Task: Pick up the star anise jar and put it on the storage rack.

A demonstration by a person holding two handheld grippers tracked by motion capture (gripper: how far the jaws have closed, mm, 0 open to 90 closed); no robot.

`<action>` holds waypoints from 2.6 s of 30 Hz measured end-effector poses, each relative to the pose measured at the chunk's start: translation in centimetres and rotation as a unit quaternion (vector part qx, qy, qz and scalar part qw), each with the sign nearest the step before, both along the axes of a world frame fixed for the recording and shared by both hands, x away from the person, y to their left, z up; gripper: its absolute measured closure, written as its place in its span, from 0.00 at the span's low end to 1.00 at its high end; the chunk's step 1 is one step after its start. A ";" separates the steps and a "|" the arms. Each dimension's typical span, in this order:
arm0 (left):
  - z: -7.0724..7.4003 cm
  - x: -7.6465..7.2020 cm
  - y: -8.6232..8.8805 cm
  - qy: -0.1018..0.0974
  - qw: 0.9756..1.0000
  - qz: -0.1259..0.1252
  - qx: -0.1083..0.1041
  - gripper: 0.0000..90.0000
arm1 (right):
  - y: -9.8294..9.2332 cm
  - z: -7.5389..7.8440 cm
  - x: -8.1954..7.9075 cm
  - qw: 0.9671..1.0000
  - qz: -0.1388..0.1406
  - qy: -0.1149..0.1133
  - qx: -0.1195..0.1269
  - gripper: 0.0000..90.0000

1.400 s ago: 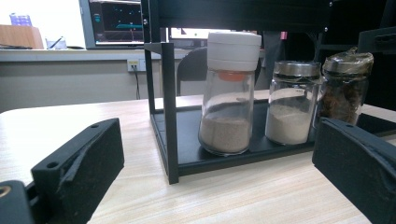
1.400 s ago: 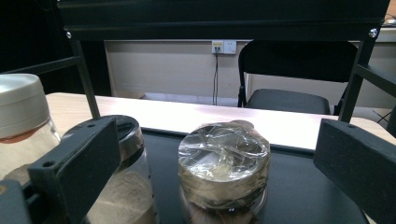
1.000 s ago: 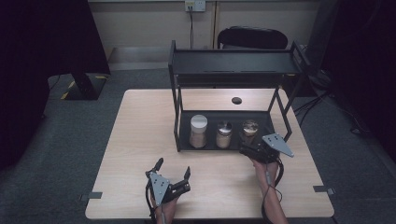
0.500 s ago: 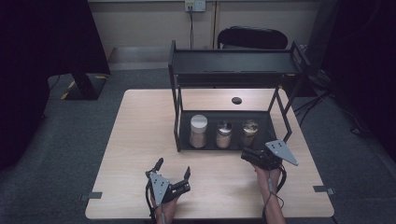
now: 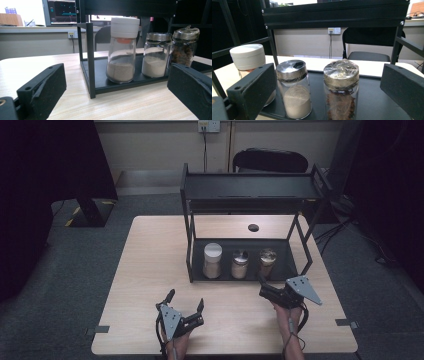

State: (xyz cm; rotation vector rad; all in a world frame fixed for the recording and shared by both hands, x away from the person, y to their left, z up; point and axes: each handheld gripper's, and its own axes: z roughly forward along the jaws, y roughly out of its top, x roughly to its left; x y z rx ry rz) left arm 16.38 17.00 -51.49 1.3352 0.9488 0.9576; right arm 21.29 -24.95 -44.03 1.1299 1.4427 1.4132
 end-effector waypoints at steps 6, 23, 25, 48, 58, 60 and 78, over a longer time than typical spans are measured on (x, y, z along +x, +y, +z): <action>0.0 0.0 0.0 0.000 1.000 0.000 0.000 0.02 | -0.1 -0.3 -0.6 1.000 -0.009 0.001 0.001 0.00; 0.0 0.0 0.0 0.000 1.000 0.000 0.000 0.02 | 0.0 -1.1 -2.8 1.000 -0.018 -0.008 -0.007 0.00; 0.0 0.0 0.0 0.000 1.000 0.001 0.000 0.02 | 0.0 -1.2 -3.0 1.000 -0.018 -0.010 -0.007 0.00; 0.0 0.0 0.0 0.000 1.000 0.002 0.000 0.02 | 0.3 -3.2 -5.6 1.000 -0.015 -0.004 -0.014 0.00; 0.0 0.0 -0.1 0.000 1.000 0.002 -0.001 0.02 | 0.5 -4.6 -6.1 1.000 -0.018 -0.005 -0.017 0.00; 0.0 0.0 -0.1 0.000 1.000 0.002 0.000 0.02 | 0.5 -4.6 -6.1 1.000 -0.018 -0.004 -0.020 0.00; 0.0 0.0 -0.1 0.001 1.000 0.002 -0.001 0.02 | 0.5 -5.6 -6.0 1.000 -0.022 0.001 -0.019 0.00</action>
